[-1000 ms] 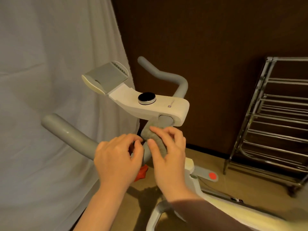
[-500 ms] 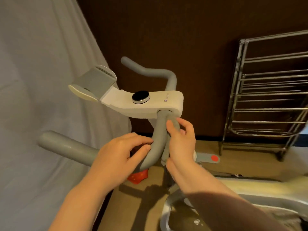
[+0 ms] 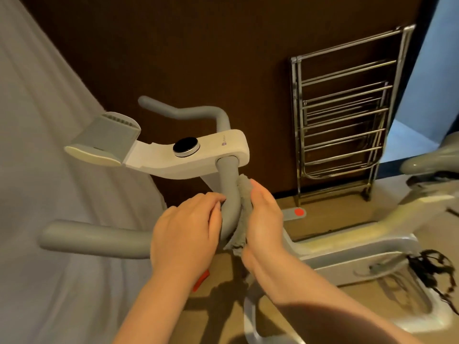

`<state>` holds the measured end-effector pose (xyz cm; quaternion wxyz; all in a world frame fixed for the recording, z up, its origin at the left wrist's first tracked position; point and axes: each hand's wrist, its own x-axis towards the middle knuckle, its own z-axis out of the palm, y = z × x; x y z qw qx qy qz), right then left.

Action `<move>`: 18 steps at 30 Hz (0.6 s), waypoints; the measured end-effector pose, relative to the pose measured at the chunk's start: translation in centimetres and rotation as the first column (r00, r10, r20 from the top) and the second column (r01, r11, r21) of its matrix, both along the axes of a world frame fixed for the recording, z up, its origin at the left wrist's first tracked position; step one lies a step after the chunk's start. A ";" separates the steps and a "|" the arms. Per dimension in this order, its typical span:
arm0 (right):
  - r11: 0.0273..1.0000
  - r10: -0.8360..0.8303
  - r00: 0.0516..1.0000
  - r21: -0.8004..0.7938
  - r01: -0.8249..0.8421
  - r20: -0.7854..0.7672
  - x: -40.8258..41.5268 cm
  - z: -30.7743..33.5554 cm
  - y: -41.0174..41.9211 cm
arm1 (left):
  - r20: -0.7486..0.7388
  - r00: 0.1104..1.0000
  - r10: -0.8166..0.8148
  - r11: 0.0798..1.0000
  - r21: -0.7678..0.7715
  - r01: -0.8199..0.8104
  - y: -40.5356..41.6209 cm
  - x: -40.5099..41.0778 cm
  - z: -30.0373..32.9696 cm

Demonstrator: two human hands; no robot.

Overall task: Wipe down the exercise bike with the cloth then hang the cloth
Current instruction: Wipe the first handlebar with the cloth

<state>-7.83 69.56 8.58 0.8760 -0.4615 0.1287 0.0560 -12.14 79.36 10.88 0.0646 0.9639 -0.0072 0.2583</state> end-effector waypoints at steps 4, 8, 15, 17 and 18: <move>0.998 -0.056 0.998 -0.042 0.056 0.020 -3.5 -0.5 1.1 | -0.002 1.000 0.014 1.000 -0.001 -0.014 0.2 -0.1 -0.2; 0.992 -0.092 0.993 -0.075 0.097 0.075 -3.0 0.2 1.1 | -0.018 1.000 0.010 1.000 -0.017 -0.010 0.1 0.1 -0.1; 0.983 -0.031 0.971 -0.170 0.074 0.238 -3.9 -0.2 1.1 | 0.031 0.999 0.027 0.999 -0.029 -0.026 0.1 -0.1 -0.2; 0.971 -0.038 0.978 -0.225 0.085 0.207 -1.1 0.1 0.6 | 0.046 0.998 0.045 0.999 -0.028 -0.044 0.0 0.1 -0.2; 0.970 -0.020 0.981 -0.233 0.065 0.194 -0.1 0.2 0.5 | 0.051 0.997 0.058 0.998 -0.028 -0.056 -0.1 0.0 -0.3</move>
